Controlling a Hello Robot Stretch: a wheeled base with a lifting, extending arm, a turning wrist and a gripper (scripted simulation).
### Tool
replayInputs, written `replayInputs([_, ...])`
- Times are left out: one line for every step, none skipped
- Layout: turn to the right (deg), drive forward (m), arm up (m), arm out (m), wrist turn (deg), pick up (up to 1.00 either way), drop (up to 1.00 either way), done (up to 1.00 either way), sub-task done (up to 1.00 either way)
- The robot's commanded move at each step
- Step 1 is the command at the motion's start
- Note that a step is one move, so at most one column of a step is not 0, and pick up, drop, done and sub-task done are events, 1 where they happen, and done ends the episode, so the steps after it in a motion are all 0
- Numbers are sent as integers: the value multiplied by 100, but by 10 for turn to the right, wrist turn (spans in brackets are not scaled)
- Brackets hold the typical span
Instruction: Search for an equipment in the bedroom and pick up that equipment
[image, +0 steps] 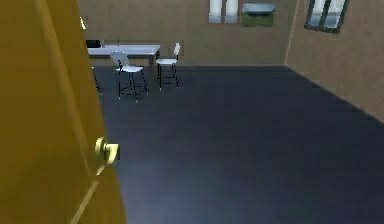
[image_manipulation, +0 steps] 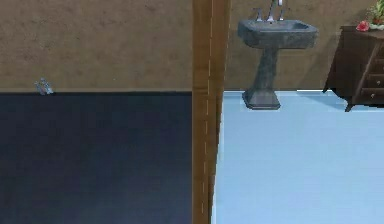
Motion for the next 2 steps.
replayInputs([0, 100, 0, 0, 0, 0, 0, 0, 0])
replayInputs([30, 0, 0, 0, 0, 0, 0, 0, 0])
